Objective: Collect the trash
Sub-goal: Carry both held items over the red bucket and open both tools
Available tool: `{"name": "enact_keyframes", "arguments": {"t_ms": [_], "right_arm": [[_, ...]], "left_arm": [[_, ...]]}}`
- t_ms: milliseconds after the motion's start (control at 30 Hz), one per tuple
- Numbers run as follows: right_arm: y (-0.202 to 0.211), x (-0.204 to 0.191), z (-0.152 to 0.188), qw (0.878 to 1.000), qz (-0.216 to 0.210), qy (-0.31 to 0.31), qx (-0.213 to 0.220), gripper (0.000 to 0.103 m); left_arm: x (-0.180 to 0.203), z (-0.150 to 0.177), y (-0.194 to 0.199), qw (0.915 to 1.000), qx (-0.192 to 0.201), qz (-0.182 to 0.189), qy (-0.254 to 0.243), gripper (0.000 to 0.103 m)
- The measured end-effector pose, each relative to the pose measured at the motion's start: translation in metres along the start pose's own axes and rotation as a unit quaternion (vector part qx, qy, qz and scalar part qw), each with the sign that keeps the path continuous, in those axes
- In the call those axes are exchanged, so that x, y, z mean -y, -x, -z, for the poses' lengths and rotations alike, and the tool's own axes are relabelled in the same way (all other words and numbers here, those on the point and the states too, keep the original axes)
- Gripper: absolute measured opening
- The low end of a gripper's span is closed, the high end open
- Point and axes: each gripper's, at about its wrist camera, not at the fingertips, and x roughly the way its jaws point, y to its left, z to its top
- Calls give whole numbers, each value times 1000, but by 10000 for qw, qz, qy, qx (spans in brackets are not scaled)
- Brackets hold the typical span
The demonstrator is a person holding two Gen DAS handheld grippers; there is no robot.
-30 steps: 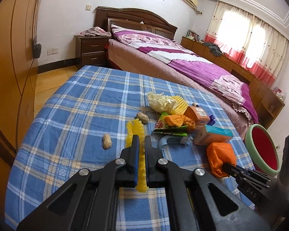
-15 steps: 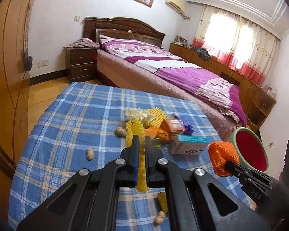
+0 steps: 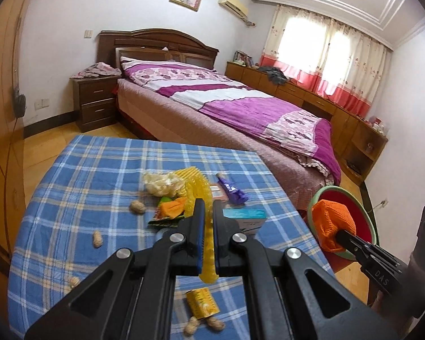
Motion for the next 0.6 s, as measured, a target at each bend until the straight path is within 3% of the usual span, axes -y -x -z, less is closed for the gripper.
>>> {"name": "enact_keyframes", "arguments": {"t_ms": [333, 600], "right_arm": [[21, 48, -3, 9985, 385, -314, 223, 10], [36, 105, -4, 9938, 809, -677, 351, 10]], "left_arm": [[69, -9, -24, 9973, -116, 433, -586, 4], [143, -11, -58, 9892, -283, 984, -1046, 4]]}}
